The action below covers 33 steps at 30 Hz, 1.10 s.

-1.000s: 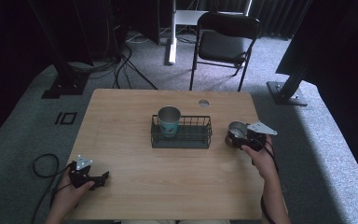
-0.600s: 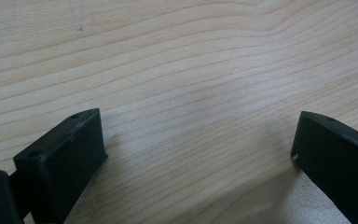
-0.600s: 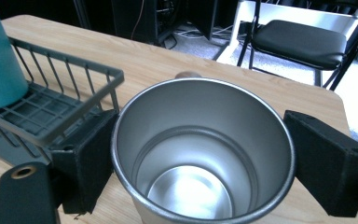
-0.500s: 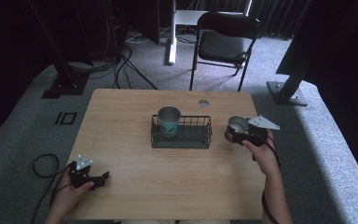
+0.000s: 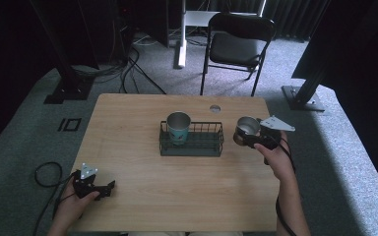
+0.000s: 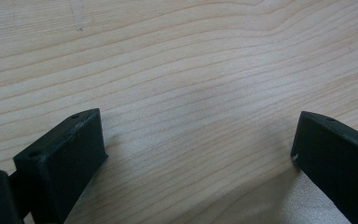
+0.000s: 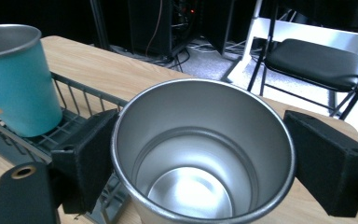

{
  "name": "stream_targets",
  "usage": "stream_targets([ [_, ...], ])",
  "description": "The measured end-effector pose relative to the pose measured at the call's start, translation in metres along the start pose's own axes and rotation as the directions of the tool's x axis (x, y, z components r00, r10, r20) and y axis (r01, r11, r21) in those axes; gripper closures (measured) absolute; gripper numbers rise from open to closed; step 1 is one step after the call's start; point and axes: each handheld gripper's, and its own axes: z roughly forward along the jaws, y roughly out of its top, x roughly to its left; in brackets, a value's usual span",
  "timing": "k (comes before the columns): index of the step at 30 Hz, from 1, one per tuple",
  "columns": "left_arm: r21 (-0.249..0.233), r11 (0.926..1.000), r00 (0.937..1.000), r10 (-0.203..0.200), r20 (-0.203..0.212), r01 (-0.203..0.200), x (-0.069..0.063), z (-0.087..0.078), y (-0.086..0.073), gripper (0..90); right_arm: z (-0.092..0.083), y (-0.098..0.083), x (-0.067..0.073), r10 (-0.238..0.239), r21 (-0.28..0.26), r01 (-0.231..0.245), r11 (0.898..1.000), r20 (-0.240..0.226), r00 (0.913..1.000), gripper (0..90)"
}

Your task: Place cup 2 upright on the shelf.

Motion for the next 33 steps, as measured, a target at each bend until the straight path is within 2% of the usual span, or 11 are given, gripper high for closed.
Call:
stream_targets([
  [17, 0.000, 1.0000, 1.0000, 0.002, -0.001, -0.002, 0.000, 0.000, 0.000, 3.3, 0.006, 0.027, 0.020, -0.046, -0.032, 0.044, 0.999, -0.054, 0.9975, 13.3],
  [28, -0.001, 1.0000, 1.0000, 0.002, -0.001, -0.002, 0.000, 0.000, 0.000, 3.3, 0.014, 0.041, 0.039, -0.077, -0.048, 0.073, 0.996, -0.089, 0.9931, 13.3],
  [33, -0.001, 1.0000, 1.0000, 0.001, 0.000, -0.001, 0.000, 0.000, 0.000, 3.3, 0.022, 0.049, 0.051, -0.103, -0.050, 0.098, 0.994, -0.113, 0.9882, 13.3],
])
